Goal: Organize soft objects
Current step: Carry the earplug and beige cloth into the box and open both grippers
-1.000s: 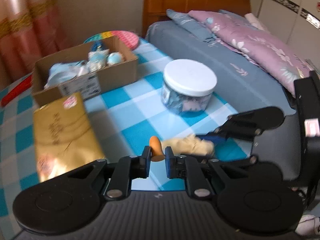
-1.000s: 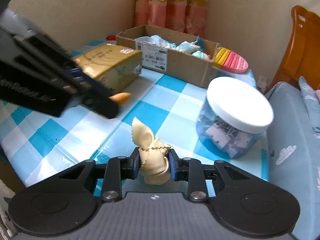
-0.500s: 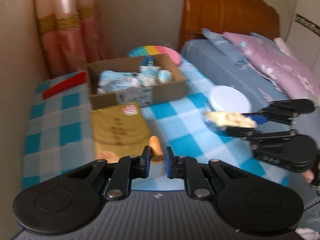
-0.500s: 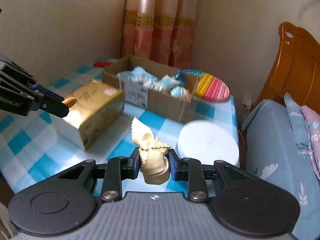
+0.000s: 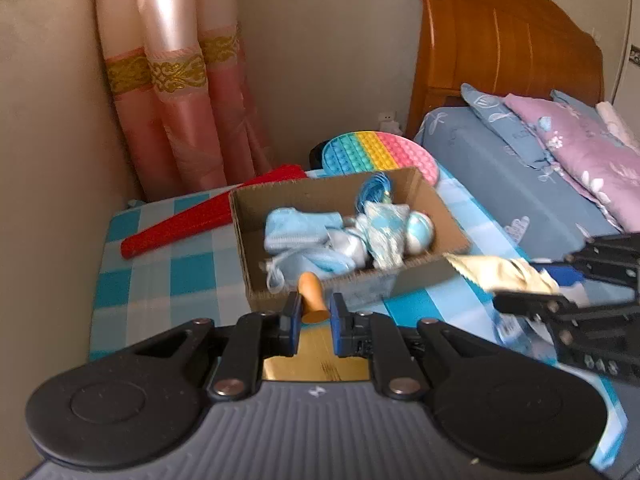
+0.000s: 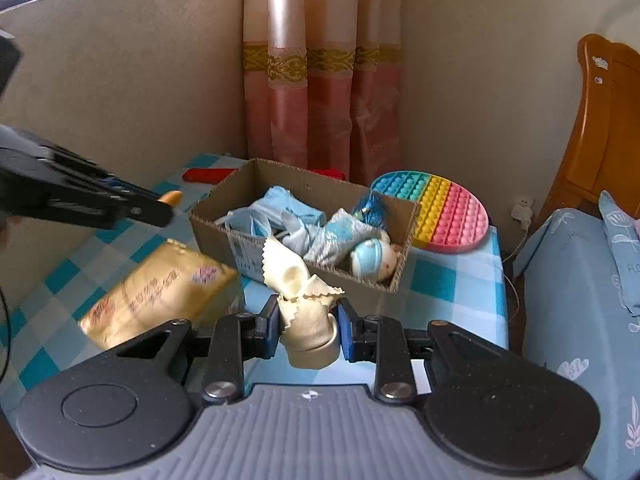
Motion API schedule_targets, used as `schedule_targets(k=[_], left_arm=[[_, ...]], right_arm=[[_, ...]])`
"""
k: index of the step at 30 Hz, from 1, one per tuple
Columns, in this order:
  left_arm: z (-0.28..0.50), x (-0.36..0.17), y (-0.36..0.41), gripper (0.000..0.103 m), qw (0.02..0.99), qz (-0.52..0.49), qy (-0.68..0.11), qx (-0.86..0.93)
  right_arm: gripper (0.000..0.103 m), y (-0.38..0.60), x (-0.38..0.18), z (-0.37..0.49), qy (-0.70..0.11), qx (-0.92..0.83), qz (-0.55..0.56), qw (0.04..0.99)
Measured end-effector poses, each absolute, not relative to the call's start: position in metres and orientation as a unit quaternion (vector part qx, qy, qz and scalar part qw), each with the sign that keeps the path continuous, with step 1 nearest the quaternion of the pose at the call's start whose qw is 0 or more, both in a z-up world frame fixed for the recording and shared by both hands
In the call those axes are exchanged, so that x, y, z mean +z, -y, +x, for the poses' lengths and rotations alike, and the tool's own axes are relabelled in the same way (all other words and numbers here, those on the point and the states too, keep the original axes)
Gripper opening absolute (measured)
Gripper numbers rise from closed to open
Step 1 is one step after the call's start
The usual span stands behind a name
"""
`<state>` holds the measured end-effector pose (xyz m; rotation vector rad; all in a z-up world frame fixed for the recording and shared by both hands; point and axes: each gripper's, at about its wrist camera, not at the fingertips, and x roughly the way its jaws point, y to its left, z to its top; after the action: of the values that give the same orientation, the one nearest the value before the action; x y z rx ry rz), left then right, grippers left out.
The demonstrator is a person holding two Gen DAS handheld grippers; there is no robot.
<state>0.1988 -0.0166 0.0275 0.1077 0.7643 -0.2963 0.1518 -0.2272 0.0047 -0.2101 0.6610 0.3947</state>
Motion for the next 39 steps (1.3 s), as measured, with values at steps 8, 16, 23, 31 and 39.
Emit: schedule_targets(k=[8,16,23,31,39], left_arm=[[0.264,0.018,0.033,0.021,0.912,0.041,-0.383,-0.143],[0.247,0.020,0.026,0.093,0.923,0.065,-0.356,-0.131],[0.181,0.028,0.002,0.098,0.930,0.040,-0.343,-0.122],[0.125,0.017,-0.006,0.101,0.937,0.013,-0.335,-0.102],[0.104,0.013,-0.005,0.101,0.941,0.031,-0.327,-0.077]], right_arm=[[0.033,0.213,0.012,0.180,-0.324,0.201,-0.105,0.919],[0.033,0.207,0.006,0.191,-0.336,0.201,-0.120,0.912],[0.033,0.202,0.004,0.213,-0.355,0.205,-0.109,0.905],[0.033,0.177,0.012,0.253,-0.355,0.203,-0.111,0.906],[0.085,0.151,0.019,0.294,-0.361,0.205,-0.086,0.906]])
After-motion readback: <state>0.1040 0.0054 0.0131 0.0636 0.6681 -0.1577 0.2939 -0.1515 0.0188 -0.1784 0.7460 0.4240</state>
